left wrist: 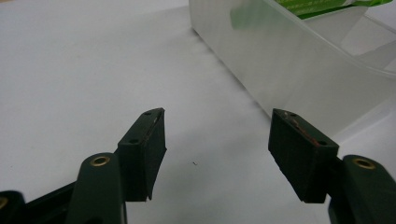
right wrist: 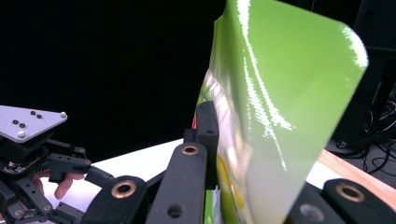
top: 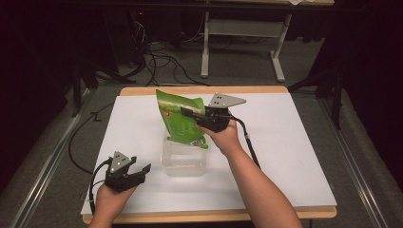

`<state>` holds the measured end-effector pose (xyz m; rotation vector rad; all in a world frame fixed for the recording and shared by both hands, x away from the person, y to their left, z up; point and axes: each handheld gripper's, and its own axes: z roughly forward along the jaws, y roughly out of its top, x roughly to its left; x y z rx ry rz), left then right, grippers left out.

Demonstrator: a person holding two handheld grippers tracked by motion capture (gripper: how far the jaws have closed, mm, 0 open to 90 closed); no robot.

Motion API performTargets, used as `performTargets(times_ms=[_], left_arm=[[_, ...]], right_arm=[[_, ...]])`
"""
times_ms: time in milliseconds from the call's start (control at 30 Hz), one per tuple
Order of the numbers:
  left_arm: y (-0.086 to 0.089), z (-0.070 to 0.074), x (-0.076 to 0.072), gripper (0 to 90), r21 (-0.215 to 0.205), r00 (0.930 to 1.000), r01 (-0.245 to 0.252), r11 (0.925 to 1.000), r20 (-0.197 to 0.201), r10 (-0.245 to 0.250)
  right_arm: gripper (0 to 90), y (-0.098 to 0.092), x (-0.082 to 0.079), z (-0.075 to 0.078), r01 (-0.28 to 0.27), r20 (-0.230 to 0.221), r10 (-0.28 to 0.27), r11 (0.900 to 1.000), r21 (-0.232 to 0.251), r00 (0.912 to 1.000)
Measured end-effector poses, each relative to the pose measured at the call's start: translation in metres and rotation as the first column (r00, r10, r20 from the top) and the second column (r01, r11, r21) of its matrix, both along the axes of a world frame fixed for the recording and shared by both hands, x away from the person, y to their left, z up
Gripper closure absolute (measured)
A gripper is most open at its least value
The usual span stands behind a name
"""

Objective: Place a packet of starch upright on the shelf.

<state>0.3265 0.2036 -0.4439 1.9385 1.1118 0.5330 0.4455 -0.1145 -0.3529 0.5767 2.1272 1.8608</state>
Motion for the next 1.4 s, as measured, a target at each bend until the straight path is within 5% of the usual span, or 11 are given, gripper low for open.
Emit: performTargets(times_ms=[533,667,1133,1200,1400], left_arm=[[-0.002,0.0,0.0,37.1,0.007,1.0,0.004,1.0,-0.001,-0.004],[-0.002,0.0,0.0,37.1,0.007,1.0,0.005,1.0,-0.004,-0.005],[-0.001,-0.001,0.0,37.2,0.009,1.0,0.006,0.9999,-0.004,-0.006],[-0.002,-0.001,0.0,37.2,0.008,1.0,0.005,1.0,-0.005,-0.005],[-0.002,-0.001,0.0,37.2,0.012,1.0,0.005,0.9999,-0.006,-0.005]], right_arm=[[89.1,0.002,-0.004,-0.008,-0.016,-0.009,0.016,1.0,-0.021,0.9998],[88.9,0.008,-0.002,-0.015,-0.019,-0.034,0.016,0.997,-0.075,0.9993],[74.3,-0.01,0.002,-0.029,0.062,-0.121,-0.063,0.998,-0.01,0.9907],[67.8,-0.01,-0.001,-0.032,0.066,-0.122,-0.07,0.997,-0.036,0.99],[73.1,-0.009,-0.008,-0.038,0.068,-0.123,-0.071,0.997,-0.033,0.9899]])
